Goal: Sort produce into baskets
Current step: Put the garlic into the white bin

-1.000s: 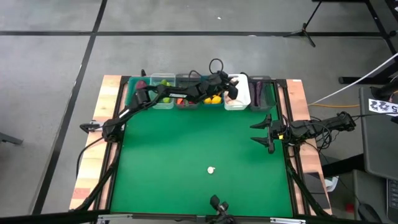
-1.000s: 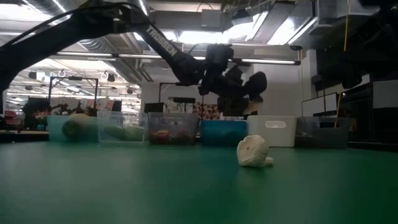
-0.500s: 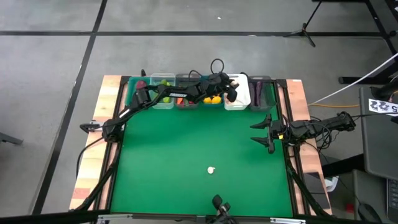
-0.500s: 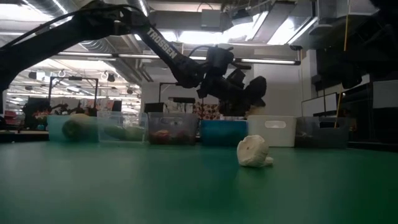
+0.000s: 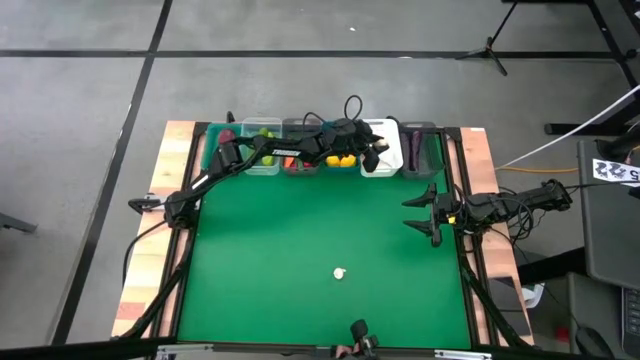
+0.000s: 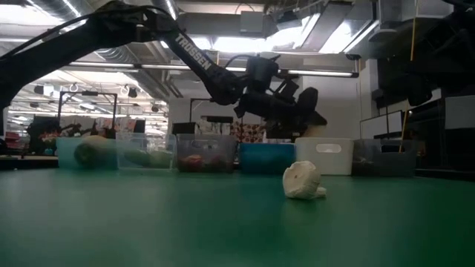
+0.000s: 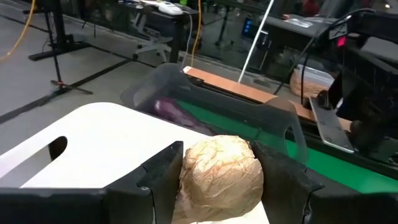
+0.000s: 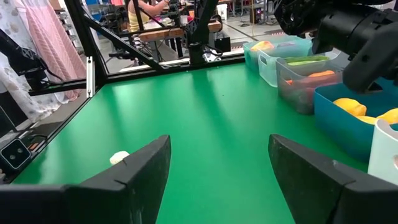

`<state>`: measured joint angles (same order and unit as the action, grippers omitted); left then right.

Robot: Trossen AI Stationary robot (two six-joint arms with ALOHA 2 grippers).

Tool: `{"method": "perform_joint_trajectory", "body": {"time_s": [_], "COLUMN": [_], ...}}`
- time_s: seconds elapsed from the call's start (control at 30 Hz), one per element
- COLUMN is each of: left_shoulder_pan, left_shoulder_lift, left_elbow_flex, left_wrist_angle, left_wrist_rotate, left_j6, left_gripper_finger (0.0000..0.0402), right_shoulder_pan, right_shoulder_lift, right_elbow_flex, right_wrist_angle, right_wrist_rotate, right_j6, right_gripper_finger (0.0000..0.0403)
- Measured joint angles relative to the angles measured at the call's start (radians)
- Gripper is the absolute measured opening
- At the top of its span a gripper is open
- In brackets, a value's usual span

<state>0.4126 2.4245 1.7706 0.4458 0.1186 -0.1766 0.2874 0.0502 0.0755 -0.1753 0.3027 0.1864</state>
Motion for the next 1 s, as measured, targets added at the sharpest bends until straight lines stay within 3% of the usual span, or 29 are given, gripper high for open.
{"method": "perform_joint_trajectory", "body": {"time_s": [0.63,0.8,1.0], "left_shoulder_pan": [-0.007,-0.012,-0.013], "left_shoulder_lift": [0.000,-0.001,-0.001], "left_elbow_flex": [0.006,0.026,0.045], "left_wrist_angle": [0.005,0.018,0.019], "left_wrist_rotate": [0.081,-0.093,-0.111], "left_j6": [0.004,0.004,-0.094], "left_gripper_finger": [0.0187,0.0222,0.0232], "right_shoulder_pan": [0.000,0.000,0.000], "right_shoulder_lift": [0.000,0.000,0.000], "right_elbow_flex": [0.000,0.000,0.000], "right_wrist_angle": [0.000,0.000,0.000], "right_wrist_rotate": [0.000,-0.001,-0.001], "right_j6": [0.018,0.021,0.021], "right_gripper_finger": [0.0269,0.0269,0.0269]}}
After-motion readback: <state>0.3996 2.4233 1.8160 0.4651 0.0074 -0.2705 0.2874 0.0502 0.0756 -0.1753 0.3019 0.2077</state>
